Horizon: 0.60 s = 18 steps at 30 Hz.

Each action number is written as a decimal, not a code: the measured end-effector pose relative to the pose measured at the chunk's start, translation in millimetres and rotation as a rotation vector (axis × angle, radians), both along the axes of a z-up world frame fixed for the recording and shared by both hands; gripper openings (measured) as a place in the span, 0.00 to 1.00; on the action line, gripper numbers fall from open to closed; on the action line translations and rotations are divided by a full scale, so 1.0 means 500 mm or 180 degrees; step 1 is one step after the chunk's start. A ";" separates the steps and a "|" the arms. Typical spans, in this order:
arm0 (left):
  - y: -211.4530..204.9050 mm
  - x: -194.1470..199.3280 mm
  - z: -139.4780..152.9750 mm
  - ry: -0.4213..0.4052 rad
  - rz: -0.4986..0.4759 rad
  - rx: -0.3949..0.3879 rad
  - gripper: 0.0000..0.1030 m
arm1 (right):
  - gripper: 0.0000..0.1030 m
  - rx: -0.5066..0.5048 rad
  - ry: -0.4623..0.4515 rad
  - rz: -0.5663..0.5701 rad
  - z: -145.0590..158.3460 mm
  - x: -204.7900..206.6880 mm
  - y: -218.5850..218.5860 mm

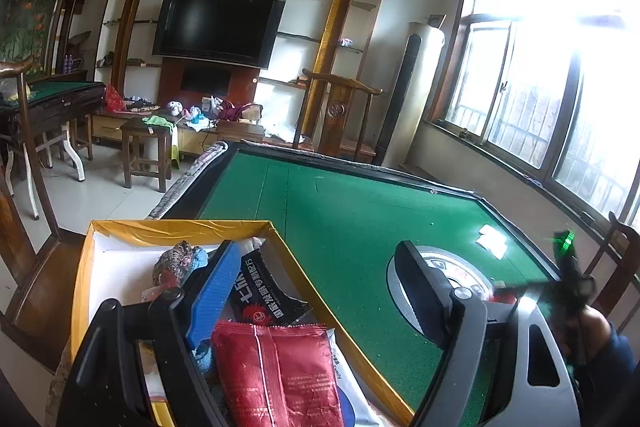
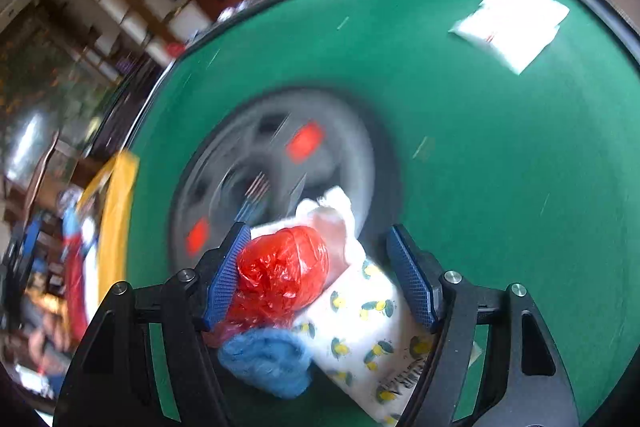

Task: Organize soft objects
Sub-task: 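Move both grippers back over the table toward the remaining items, then grasp blue towel with left gripper while right gripper grasps white patterned tissue pack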

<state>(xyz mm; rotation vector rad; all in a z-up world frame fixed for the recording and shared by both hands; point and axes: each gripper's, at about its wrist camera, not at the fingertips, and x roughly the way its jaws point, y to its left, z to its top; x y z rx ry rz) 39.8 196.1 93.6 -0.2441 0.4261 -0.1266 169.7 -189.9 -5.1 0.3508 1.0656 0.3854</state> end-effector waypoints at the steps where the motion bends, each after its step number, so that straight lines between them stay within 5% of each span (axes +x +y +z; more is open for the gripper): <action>1: 0.001 -0.001 0.001 -0.0006 0.0000 -0.0008 0.77 | 0.70 0.0056 -0.0020 0.0084 0.009 -0.022 0.012; 5: -0.001 -0.010 0.006 -0.0055 -0.0082 -0.0076 0.77 | 0.70 0.0522 -0.0261 0.0274 0.060 -0.113 0.008; 9: -0.028 -0.018 0.011 -0.0111 -0.0279 -0.0016 0.77 | 0.70 0.0292 -0.0677 0.0060 0.089 -0.178 -0.026; 14: -0.068 -0.022 0.010 -0.0120 -0.0504 0.0066 0.77 | 0.70 0.0492 -0.0636 0.0109 0.077 -0.185 -0.064; 18: -0.094 -0.024 0.010 0.0023 -0.0776 -0.0257 0.77 | 0.70 0.0488 -0.0631 0.0118 0.070 -0.181 -0.064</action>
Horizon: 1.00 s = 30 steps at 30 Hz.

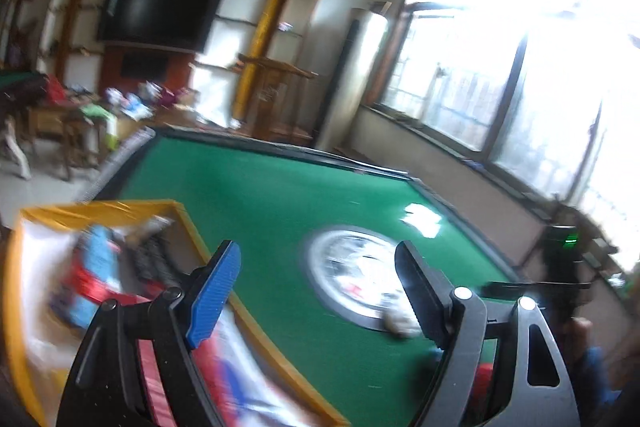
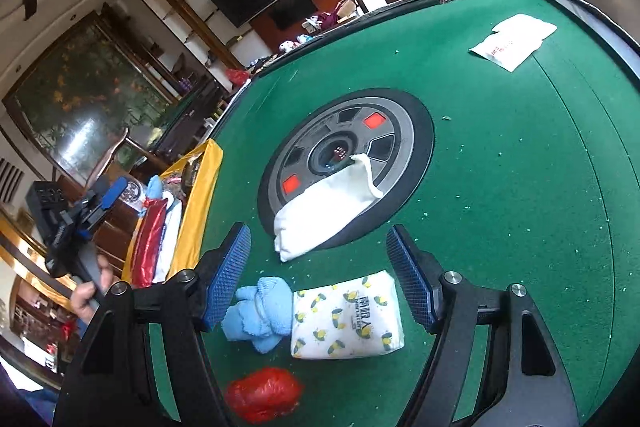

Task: Organize soft objects
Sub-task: 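Grasp blue towel with left gripper while right gripper grasps white patterned tissue pack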

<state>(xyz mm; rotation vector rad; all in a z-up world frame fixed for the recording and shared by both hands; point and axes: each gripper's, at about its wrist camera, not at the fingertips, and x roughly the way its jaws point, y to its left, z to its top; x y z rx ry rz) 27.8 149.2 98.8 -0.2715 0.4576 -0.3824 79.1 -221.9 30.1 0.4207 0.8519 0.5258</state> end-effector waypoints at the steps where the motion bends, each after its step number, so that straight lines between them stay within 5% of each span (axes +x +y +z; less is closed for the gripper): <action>1: -0.011 -0.003 0.002 0.0024 -0.0079 -0.0035 0.78 | 0.70 0.0021 -0.0002 -0.0029 0.000 0.001 -0.005; 6: -0.135 -0.025 -0.003 0.0317 -0.0737 0.0080 0.78 | 0.70 0.0351 0.0081 -0.0179 -0.007 -0.001 -0.038; 12: -0.315 -0.030 -0.078 0.0801 -0.1402 0.0537 0.78 | 0.70 0.0462 -0.0007 -0.0197 0.007 -0.012 -0.044; 24: -0.393 0.029 -0.191 0.1361 -0.1316 0.0786 0.77 | 0.70 0.0598 -0.0012 -0.0062 0.017 -0.026 -0.032; 30: -0.384 0.033 -0.201 0.1315 -0.1261 0.0734 0.47 | 0.70 0.0539 0.0037 -0.0029 0.015 -0.029 -0.024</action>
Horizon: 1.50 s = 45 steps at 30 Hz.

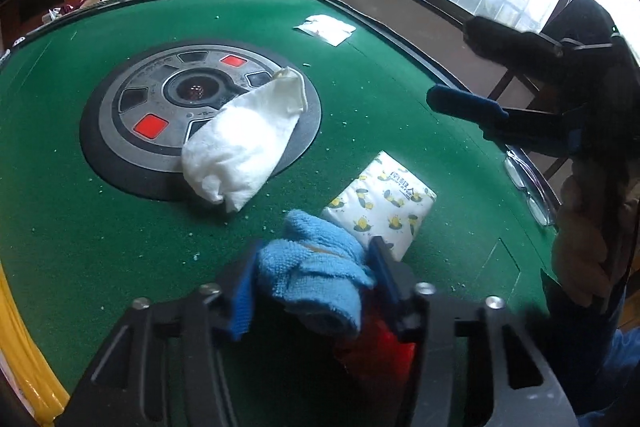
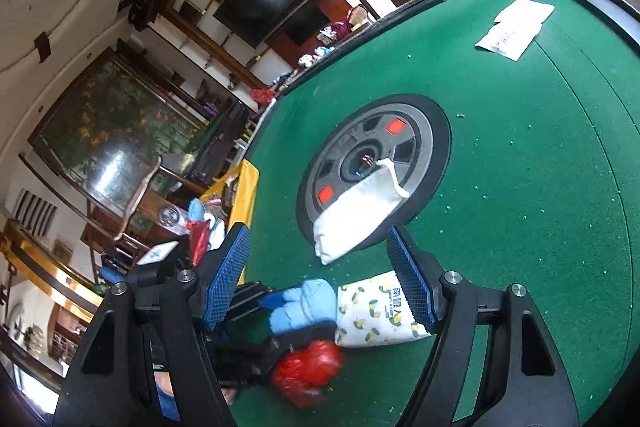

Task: Organize soft objects
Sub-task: 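Grasp blue towel with left gripper while right gripper grasps white patterned tissue pack, then lift blue towel with left gripper while right gripper lifts tissue pack toward box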

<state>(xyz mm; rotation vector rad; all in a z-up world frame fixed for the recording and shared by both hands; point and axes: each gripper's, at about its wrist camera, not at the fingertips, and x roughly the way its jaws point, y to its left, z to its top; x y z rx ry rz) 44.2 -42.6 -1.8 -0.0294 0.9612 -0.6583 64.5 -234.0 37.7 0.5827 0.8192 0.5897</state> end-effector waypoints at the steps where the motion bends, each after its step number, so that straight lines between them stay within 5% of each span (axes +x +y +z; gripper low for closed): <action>1: 0.005 0.000 0.001 -0.0003 0.0011 0.0002 0.47 | 0.70 -0.0037 0.0014 -0.0015 -0.003 0.002 0.002; 14: 0.083 0.019 0.013 -0.0094 0.0502 -0.0013 0.47 | 0.70 -0.0542 0.0643 -0.0045 -0.086 0.034 0.030; 20: 0.102 0.026 0.019 -0.0110 0.0629 -0.0096 0.47 | 0.70 -0.0277 0.0610 0.0251 -0.070 0.023 0.042; 25: 0.111 0.033 0.016 -0.0066 0.0677 -0.0122 0.47 | 0.70 -0.0525 0.0338 0.0081 -0.047 0.016 0.025; 36: 0.129 0.039 0.013 -0.0022 0.0746 -0.0152 0.47 | 0.70 0.0093 0.1004 0.0184 -0.078 -0.031 0.001; 45: 0.132 0.038 0.020 -0.0032 0.0761 -0.0203 0.47 | 0.70 -0.0209 0.1318 0.0105 -0.098 0.016 0.080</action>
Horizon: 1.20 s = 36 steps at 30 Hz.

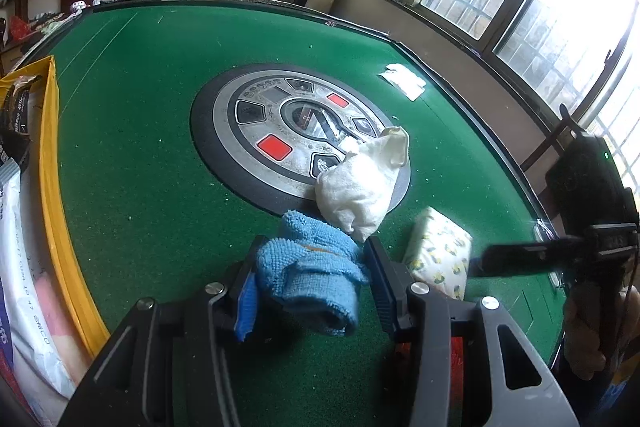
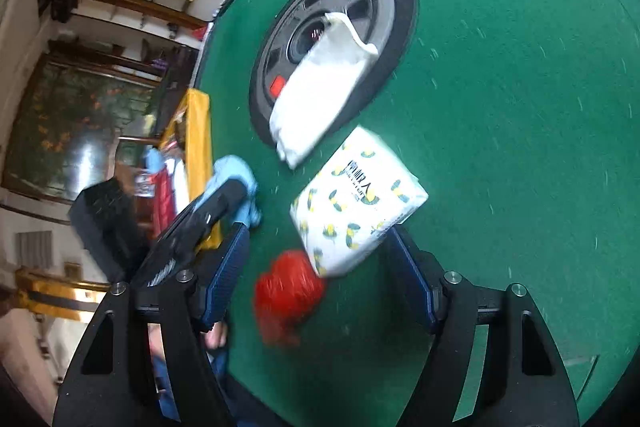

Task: Organize soft objects
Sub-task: 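Lift blue towel with left gripper while right gripper lifts tissue pack toward box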

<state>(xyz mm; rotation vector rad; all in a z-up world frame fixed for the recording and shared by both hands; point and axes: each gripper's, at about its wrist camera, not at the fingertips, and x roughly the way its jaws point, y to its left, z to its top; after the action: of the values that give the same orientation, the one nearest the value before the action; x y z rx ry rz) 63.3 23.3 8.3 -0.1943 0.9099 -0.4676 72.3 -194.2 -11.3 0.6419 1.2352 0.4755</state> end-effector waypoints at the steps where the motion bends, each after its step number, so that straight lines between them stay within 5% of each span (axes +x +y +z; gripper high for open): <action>1: 0.002 0.000 0.000 -0.0002 0.0006 -0.0009 0.47 | 0.70 -0.0161 -0.0067 -0.0002 0.011 0.011 0.014; 4: 0.001 -0.001 -0.002 0.0004 0.0011 0.0010 0.47 | 0.70 -0.0771 -0.0225 0.0173 0.028 0.046 0.076; 12: -0.004 -0.001 -0.001 -0.0002 0.0024 0.0032 0.47 | 0.69 -0.1662 -0.0709 0.0338 0.017 0.029 0.146; 14: -0.010 -0.002 -0.003 -0.0001 0.0006 0.0054 0.47 | 0.63 -0.1794 -0.0869 0.0437 0.018 0.022 0.150; 22: -0.005 -0.004 0.004 -0.0062 -0.0004 -0.0017 0.47 | 0.58 -0.1561 -0.1105 0.0219 0.061 0.013 0.085; 36: 0.028 -0.023 0.064 -0.0362 0.0058 -0.0141 0.47 | 0.58 -0.1026 -0.1471 0.0062 0.090 -0.002 0.101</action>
<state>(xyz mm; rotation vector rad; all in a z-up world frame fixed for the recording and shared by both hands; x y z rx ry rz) 51.7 37.3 40.2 -0.2140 0.7864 -0.4775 71.2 -143.4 33.8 0.2256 0.8516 0.4005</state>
